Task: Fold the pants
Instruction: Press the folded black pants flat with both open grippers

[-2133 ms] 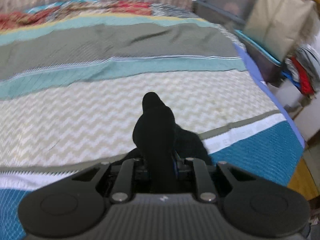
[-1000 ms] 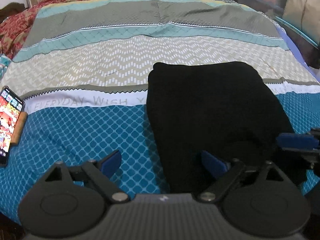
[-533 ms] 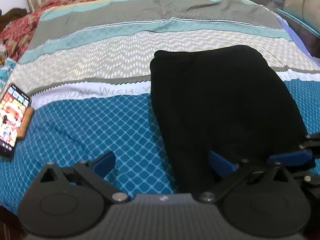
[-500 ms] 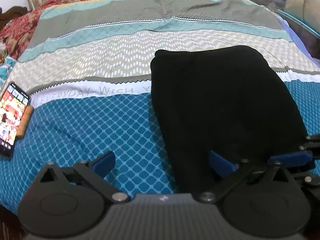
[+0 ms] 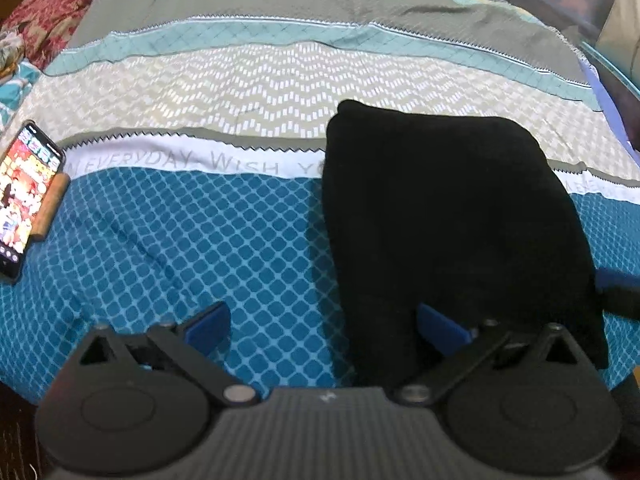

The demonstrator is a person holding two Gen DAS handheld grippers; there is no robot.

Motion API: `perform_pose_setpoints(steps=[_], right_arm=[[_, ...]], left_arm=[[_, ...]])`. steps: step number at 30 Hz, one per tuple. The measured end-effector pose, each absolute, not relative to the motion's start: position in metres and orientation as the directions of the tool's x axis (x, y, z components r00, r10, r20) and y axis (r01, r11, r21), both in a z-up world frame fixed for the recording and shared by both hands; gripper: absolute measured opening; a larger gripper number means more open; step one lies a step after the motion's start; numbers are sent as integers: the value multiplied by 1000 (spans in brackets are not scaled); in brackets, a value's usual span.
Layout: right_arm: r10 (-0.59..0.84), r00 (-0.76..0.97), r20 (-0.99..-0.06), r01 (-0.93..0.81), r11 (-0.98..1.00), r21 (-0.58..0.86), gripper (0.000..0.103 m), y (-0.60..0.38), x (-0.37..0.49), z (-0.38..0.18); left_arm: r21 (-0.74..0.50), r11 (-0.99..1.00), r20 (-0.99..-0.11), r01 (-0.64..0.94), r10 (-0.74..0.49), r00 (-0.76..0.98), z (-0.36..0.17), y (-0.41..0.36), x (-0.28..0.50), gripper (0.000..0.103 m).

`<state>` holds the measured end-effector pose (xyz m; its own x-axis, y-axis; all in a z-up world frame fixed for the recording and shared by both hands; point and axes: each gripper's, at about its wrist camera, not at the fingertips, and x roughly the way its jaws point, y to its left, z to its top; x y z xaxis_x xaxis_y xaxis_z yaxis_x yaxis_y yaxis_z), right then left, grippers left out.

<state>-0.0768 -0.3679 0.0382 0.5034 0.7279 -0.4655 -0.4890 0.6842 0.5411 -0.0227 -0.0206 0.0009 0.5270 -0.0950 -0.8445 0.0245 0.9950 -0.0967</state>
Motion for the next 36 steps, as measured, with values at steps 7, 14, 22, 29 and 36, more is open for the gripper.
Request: perform_pose_setpoints(steps=[7,14,22,29,36], right_arm=[[678,543,-496,-425,731,534,41,-365,-49,33],[630,552,-546,-373,773,513,46,-366,-33,18],[632,557,-539,-375,770,516,46,-368,-35,14],[625,563,-540,-374,776,509,47,-366,-37,15],[616,582,-530,-367,781,505,52,-367,-44,18]], left_arm=[[-79,997,-851,20,-78,520,-1,-27,-16,103],[-64,998,-854,25,-68,515,-8,-28,-11,103],[-62,998,-855,24,-65,514,-10,-28,-10,103],[-61,998,-854,25,-66,516,-10,-26,-11,103],[-55,998,-857,24,-59,512,-8,-26,-11,103]])
